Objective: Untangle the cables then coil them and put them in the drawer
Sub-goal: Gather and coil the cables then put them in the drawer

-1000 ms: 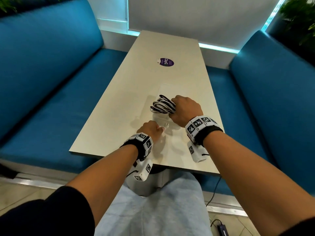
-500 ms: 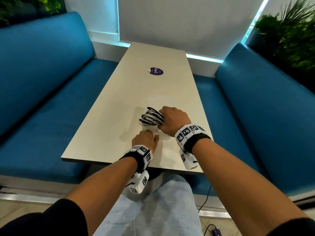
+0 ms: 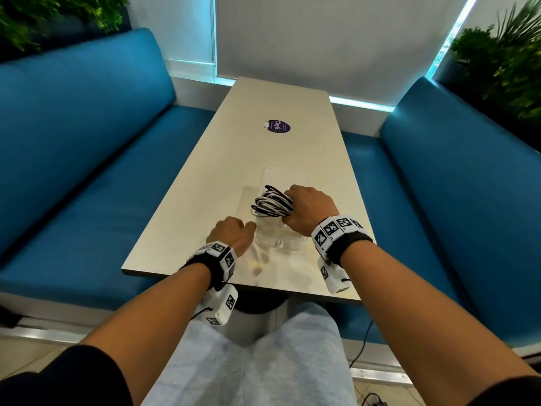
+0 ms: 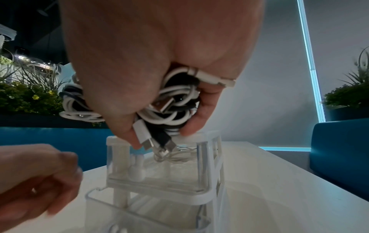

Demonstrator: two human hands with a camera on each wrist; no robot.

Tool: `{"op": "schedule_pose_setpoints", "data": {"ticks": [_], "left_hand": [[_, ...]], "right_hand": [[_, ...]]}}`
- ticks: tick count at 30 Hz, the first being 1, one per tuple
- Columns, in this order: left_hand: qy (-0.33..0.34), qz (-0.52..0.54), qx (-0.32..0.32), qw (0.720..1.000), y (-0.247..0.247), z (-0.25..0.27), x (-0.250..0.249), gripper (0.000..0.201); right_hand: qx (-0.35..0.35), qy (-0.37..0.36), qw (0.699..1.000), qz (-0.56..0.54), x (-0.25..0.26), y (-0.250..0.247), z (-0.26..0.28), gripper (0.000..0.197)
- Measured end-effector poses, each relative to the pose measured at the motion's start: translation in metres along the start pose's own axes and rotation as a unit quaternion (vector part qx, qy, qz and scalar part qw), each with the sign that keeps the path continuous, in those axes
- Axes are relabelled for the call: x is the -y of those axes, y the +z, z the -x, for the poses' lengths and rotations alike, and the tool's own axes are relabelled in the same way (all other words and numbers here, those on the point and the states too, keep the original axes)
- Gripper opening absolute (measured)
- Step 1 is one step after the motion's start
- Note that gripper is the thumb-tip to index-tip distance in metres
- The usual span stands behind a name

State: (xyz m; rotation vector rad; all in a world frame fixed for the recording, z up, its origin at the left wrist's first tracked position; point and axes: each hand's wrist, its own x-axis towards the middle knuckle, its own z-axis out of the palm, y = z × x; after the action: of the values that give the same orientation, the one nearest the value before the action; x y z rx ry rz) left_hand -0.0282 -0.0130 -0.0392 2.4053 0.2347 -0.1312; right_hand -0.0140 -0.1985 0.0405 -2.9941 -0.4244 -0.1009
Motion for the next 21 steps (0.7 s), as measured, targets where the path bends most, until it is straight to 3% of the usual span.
{"op": "schedule_pose_setpoints", "data": {"ticks": [3, 8, 11, 15, 17, 19, 21], "left_hand": [[0.007, 0.026, -0.011, 1.0, 0.0, -0.007, -0.002, 0.029], [0.039, -0.023, 0.069, 0.997, 0.004, -0.011, -0.002, 0.02], [0.07, -0.089, 0.168, 0.979, -0.014, -0.014, -0.005, 0.024], [0.073, -0.15, 0.344, 0.924, -0.034, -0.013, -0.014, 0.023], [0.063, -0.165, 0.384, 0.906, -0.038, -0.012, -0.017, 0.026], [0.063, -0.176, 0.366, 0.912, -0.042, -0.014, -0.018, 0.028], [0.08, -0.149, 0.285, 0.944, -0.041, -0.02, -0.016, 0.025]], "right_hand": [[-0.003, 0.001, 1.0, 0.004, 0.001, 0.0, 0.0, 0.022], [-0.004, -0.002, 1.0, 0.014, 0.0, 0.001, 0.001, 0.023], [-0.003, -0.005, 1.0, 0.016, 0.001, 0.0, 0.0, 0.022], [-0.003, -0.003, 1.0, 0.016, 0.001, 0.001, -0.001, 0.022], [-0.003, -0.002, 1.0, 0.017, 0.0, 0.002, -0.001, 0.023], [-0.002, -0.001, 1.0, 0.015, 0.001, 0.001, -0.001, 0.024], [0.001, -0.002, 1.0, 0.016, 0.001, 0.0, 0.001, 0.025]]}}
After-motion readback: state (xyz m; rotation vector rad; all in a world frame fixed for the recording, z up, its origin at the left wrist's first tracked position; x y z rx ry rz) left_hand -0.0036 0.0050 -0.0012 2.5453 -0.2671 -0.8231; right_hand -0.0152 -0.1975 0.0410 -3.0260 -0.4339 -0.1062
